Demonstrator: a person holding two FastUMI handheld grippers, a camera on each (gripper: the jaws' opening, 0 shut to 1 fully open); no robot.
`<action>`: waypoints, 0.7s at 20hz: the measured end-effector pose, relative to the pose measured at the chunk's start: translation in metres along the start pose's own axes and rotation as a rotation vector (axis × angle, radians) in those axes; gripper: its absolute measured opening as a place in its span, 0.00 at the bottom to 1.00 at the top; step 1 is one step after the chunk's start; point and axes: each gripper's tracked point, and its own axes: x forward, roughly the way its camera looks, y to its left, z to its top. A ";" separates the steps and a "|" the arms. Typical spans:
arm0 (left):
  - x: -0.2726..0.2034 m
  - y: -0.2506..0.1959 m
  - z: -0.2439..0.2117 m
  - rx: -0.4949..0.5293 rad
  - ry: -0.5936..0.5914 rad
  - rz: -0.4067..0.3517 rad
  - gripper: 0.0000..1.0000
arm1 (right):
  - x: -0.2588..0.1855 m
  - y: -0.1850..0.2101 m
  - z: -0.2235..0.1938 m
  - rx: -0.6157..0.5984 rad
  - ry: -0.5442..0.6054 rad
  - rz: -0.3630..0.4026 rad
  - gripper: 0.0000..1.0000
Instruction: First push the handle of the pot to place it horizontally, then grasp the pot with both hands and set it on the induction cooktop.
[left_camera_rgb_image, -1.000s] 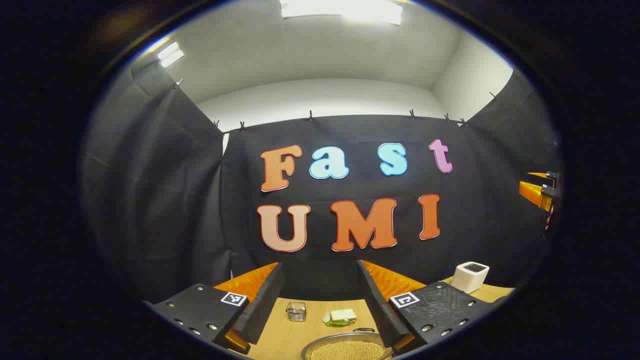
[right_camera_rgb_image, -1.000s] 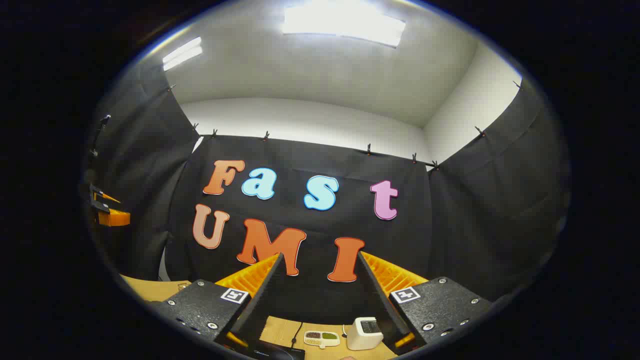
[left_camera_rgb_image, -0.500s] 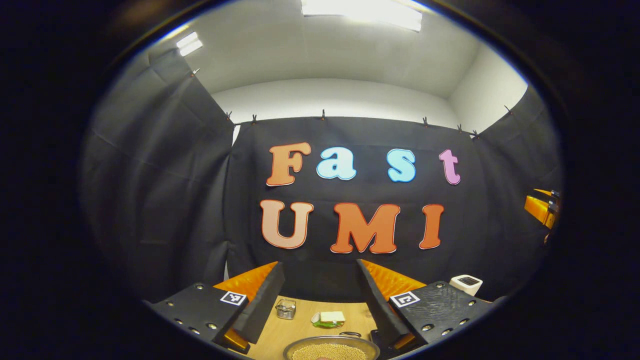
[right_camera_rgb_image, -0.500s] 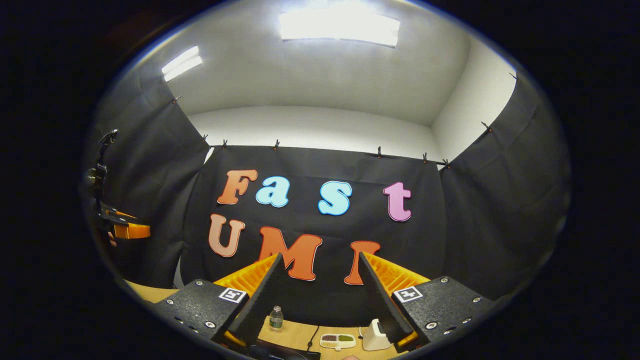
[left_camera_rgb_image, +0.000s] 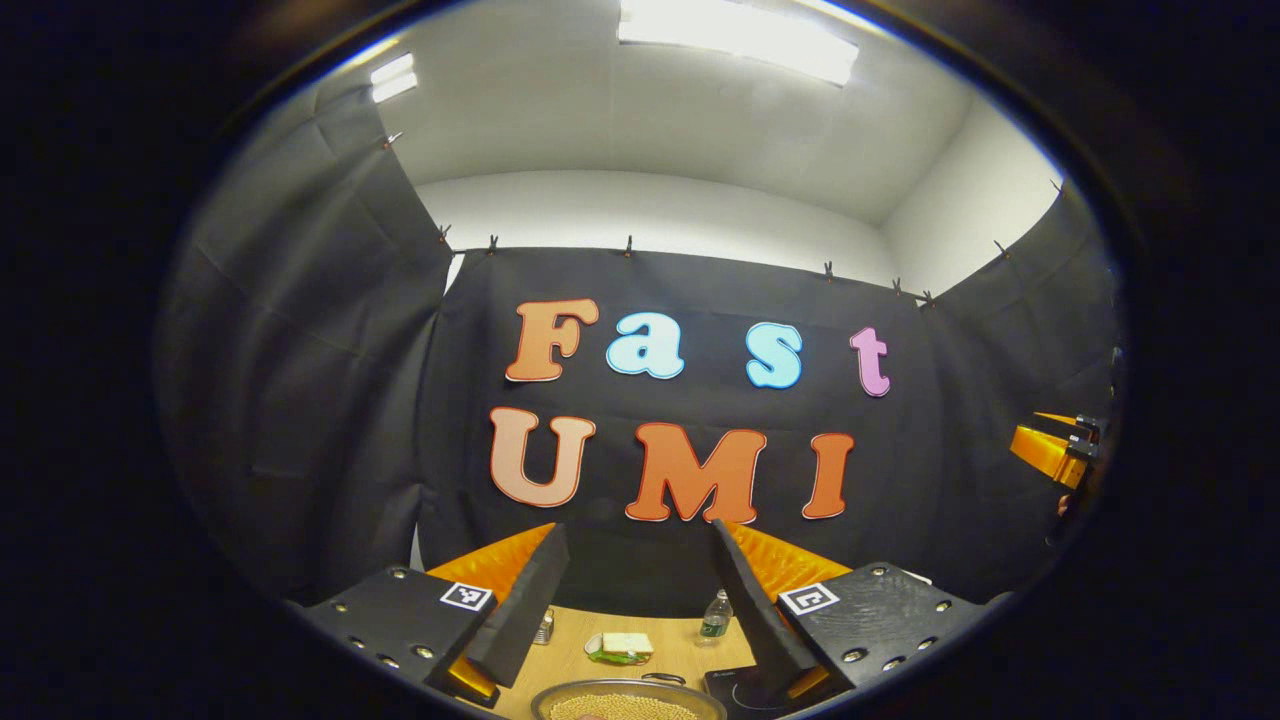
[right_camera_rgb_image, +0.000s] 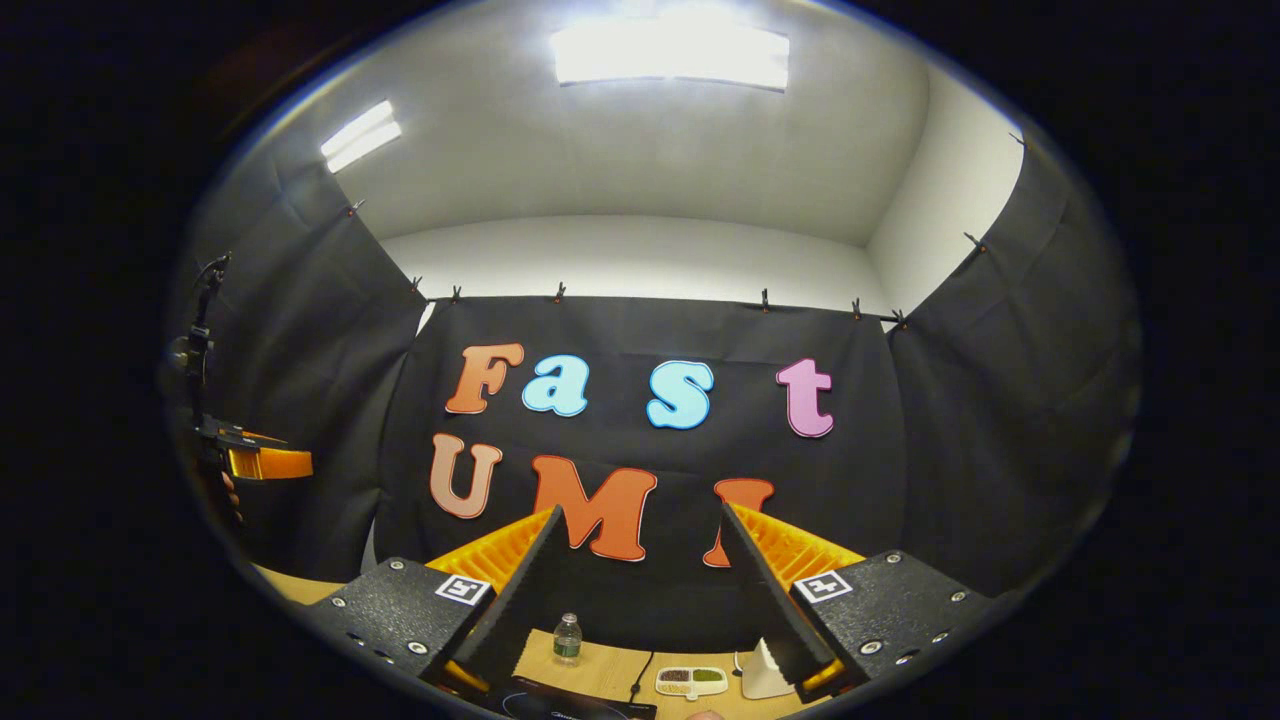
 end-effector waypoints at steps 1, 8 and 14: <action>-0.002 -0.002 -0.004 0.004 0.007 -0.005 0.86 | 0.000 0.001 -0.003 0.009 0.002 0.004 0.95; -0.009 -0.023 -0.065 0.122 0.122 -0.074 0.86 | -0.007 0.005 -0.033 0.018 0.032 0.017 0.95; -0.018 -0.021 -0.161 0.157 0.362 -0.107 0.89 | -0.015 0.001 -0.059 0.024 0.059 0.013 0.95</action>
